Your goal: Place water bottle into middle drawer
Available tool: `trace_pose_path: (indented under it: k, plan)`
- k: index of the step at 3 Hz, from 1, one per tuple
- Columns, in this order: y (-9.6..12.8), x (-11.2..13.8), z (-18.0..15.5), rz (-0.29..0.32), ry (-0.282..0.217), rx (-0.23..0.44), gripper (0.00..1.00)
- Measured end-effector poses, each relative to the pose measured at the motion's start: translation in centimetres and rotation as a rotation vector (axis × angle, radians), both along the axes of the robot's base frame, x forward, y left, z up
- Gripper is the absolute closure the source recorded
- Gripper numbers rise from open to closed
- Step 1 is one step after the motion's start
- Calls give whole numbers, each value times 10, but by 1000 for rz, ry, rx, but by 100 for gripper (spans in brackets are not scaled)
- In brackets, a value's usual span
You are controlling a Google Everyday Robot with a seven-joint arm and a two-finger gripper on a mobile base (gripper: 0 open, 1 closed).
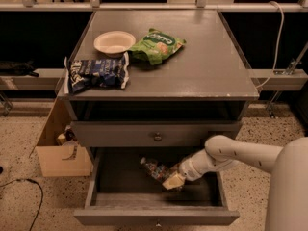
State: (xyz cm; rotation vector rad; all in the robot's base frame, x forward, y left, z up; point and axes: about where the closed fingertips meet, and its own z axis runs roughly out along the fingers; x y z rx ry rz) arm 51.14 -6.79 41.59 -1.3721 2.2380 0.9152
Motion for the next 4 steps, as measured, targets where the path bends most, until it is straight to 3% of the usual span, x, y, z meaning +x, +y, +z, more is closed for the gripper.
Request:
trace_pose_path:
  k: [1,3,4]
  plan:
    - [0,0,0,0,0,0,97]
    - [0,0,0,0,0,0,51]
    - [0,0,0,0,0,0,20]
